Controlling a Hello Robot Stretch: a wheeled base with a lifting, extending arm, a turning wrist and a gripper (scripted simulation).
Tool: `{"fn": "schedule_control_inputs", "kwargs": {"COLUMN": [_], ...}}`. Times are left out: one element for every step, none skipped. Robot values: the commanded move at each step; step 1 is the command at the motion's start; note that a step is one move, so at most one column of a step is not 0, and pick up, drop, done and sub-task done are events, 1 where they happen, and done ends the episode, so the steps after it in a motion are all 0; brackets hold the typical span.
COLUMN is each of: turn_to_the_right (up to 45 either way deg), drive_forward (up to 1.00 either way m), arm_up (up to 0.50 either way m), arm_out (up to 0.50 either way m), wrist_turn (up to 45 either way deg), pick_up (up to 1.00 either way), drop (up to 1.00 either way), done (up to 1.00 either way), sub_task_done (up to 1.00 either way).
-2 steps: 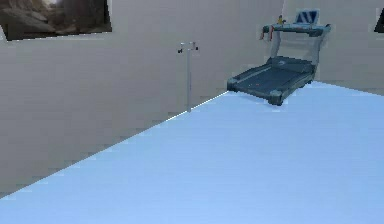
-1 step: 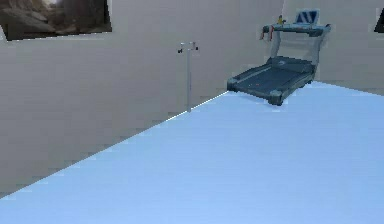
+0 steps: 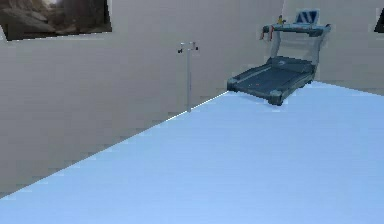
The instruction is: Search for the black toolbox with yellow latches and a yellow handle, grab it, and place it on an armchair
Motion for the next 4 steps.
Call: {"fn": "schedule_control_inputs", "kwargs": {"turn_to_the_right": [0.0, 0.0, 0.0, 0.0], "drive_forward": [0.00, 0.00, 0.00, 0.00], "arm_up": [0.00, 0.00, -0.24, 0.00], "arm_out": [0.00, 0.00, 0.00, 0.00], "wrist_turn": [45.0, 9.0, 0.0, 0.0], "pick_up": [0.00, 0.00, 0.00, 1.00], "drop": [0.00, 0.00, 0.00, 0.00], "done": [0.00, 0.00, 0.00, 0.00], "sub_task_done": [0.00, 0.00, 0.00, 0.00]}}
